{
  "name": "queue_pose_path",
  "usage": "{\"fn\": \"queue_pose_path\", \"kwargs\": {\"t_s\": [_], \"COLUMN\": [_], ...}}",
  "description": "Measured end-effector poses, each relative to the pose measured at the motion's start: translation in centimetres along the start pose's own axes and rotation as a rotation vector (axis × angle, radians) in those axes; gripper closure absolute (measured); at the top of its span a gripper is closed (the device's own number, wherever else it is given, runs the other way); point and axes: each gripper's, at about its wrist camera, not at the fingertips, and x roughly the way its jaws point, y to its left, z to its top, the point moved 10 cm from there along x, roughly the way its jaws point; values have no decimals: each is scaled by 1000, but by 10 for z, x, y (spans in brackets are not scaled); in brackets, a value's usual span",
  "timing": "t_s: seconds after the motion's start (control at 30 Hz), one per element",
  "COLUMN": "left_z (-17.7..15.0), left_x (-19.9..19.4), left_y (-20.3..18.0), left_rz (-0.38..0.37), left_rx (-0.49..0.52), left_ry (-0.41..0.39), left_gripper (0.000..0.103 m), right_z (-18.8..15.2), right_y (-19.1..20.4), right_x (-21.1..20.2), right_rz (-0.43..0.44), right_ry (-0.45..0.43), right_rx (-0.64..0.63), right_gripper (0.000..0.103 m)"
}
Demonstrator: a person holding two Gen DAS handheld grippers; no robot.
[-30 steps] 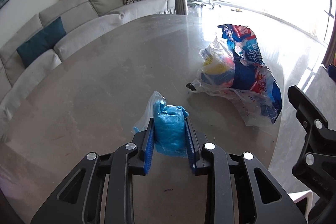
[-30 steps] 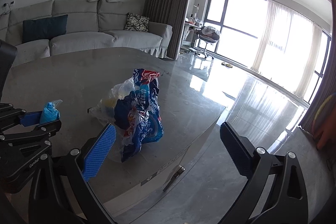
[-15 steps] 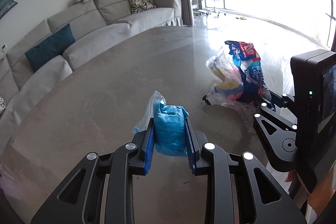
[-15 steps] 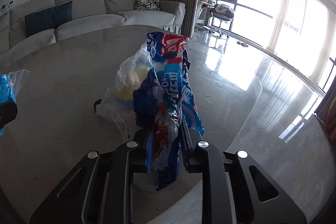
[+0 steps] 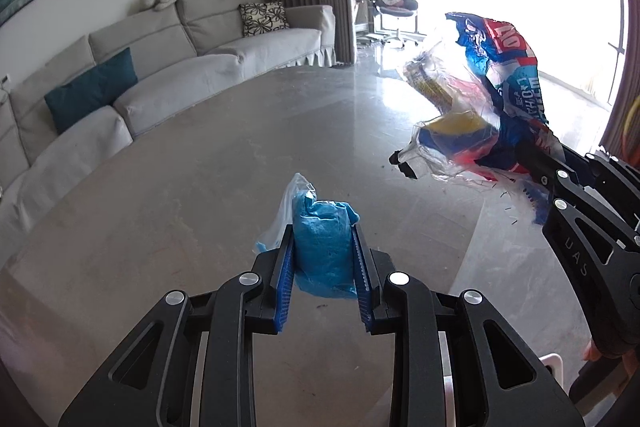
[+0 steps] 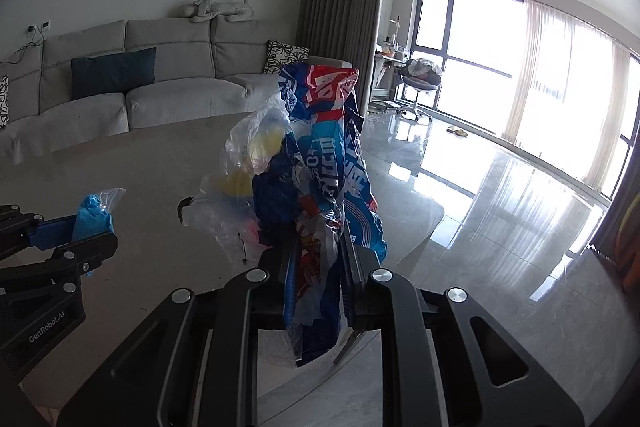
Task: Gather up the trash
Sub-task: 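Carry both bags over the white bin and open both grippers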
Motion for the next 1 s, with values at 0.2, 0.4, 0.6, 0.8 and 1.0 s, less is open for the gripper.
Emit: {"fn": "queue_pose_path", "kwargs": {"t_s": [0.2, 0.4, 0.6, 0.8, 1.0], "left_z": [-13, -29, -59, -102, -140], "left_x": [-49, -88, -110, -121, -121], "left_y": [-24, -43, -72, -120, -165], "left_rz": [-48, -67, -106, -176, -225], "left_rx": [6, 18, 40, 75, 119], "left_ry": [-35, -57, -41, 13, 66], "left_gripper": [75, 75, 75, 75, 75], "right_z": [-10, -32, -64, -100, -118], "right_y": [-8, -18, -31, -52, -78], "right_x": [-58, -102, -141, -178, -197], "right_rz": [-6, -22, -68, -123, -190], "right_ry": [-17, -4, 21, 53, 61], "right_rx": [14, 62, 84, 101, 122], "right_gripper": [84, 84, 84, 84, 84]}}
